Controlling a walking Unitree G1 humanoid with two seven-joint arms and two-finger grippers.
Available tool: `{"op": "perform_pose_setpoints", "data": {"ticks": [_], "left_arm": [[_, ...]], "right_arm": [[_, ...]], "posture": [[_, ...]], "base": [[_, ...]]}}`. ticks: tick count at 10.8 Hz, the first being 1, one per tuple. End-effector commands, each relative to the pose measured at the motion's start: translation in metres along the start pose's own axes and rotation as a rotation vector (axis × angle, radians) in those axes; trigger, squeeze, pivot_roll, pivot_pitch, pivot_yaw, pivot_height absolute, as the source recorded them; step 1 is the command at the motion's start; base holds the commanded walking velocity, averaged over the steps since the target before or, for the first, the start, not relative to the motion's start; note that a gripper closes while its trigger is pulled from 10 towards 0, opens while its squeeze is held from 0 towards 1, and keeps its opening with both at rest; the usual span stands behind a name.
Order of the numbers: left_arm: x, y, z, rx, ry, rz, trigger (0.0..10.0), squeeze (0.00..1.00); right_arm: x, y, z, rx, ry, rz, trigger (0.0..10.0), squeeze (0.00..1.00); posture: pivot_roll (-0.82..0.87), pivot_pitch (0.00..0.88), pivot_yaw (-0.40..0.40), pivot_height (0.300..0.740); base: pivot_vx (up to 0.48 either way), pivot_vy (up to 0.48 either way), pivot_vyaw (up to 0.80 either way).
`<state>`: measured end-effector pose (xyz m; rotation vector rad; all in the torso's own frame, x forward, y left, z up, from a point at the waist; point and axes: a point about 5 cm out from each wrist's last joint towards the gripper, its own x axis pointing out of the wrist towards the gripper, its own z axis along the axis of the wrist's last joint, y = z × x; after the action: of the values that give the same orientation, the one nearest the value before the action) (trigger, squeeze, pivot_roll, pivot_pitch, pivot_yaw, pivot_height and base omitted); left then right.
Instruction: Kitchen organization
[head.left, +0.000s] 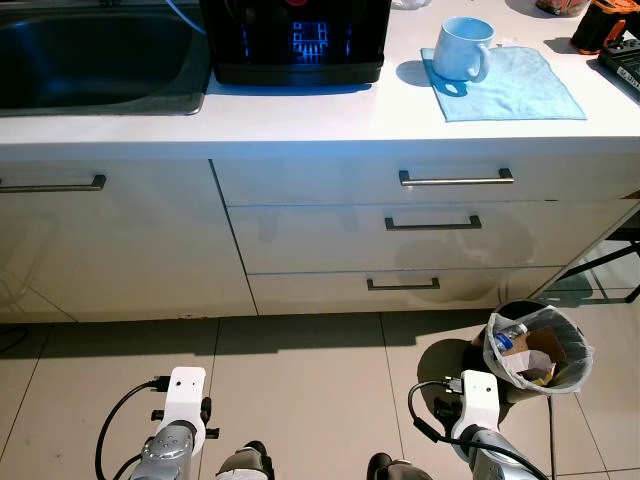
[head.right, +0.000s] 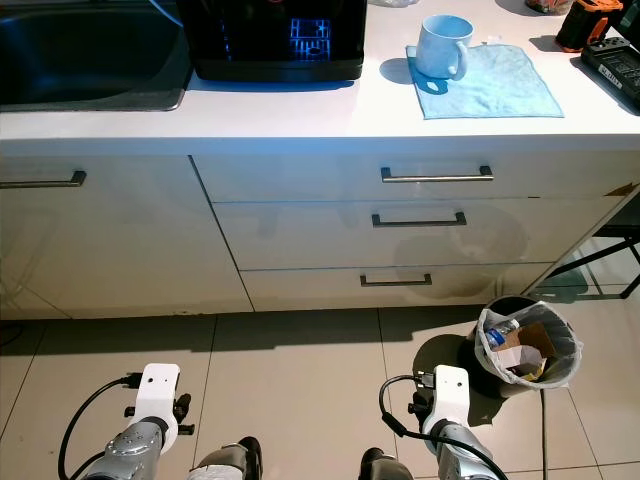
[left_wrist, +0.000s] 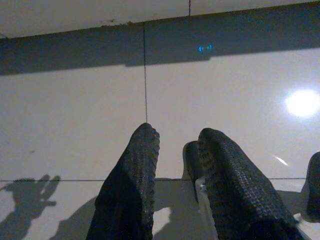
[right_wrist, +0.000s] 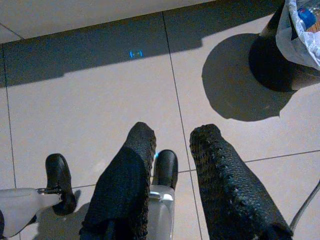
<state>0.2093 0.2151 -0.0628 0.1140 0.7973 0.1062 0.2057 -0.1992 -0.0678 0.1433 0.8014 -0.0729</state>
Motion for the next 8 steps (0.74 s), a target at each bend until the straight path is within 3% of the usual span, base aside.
{"op": "perform_pose_setpoints", "data": {"ticks": [1, 4, 5, 8], "left_arm": [[-0.006, -0.017, -0.019, -0.081, 0.023, -0.048, 10.0, 0.0], [-0.006, -0.017, -0.019, -0.081, 0.023, -0.048, 10.0, 0.0], [-0.008, -0.04, -0.019, -0.026, 0.0, -0.168, 10.0, 0.0], [-0.009, -0.047, -0.023, -0.004, 0.02, -0.166, 10.0, 0.0]], "right_arm": [[0.004, 0.029, -0.003, -0.086, 0.042, 0.1, 10.0, 0.0], [0.004, 0.029, -0.003, -0.086, 0.042, 0.1, 10.0, 0.0], [-0.006, 0.025, -0.033, -0.058, 0.081, 0.099, 10.0, 0.0], [-0.007, 0.02, -0.034, -0.069, 0.092, 0.088, 10.0, 0.0]], "posture": [[0.14, 0.165, -0.028, 0.74], [0.14, 0.165, -0.028, 0.74], [0.14, 0.238, 0.006, 0.74], [0.14, 0.215, -0.004, 0.74]], "base": [[0.0, 0.0, 0.0], [0.0, 0.0, 0.0], [0.0, 0.0, 0.0], [0.0, 0.0, 0.0]]}}
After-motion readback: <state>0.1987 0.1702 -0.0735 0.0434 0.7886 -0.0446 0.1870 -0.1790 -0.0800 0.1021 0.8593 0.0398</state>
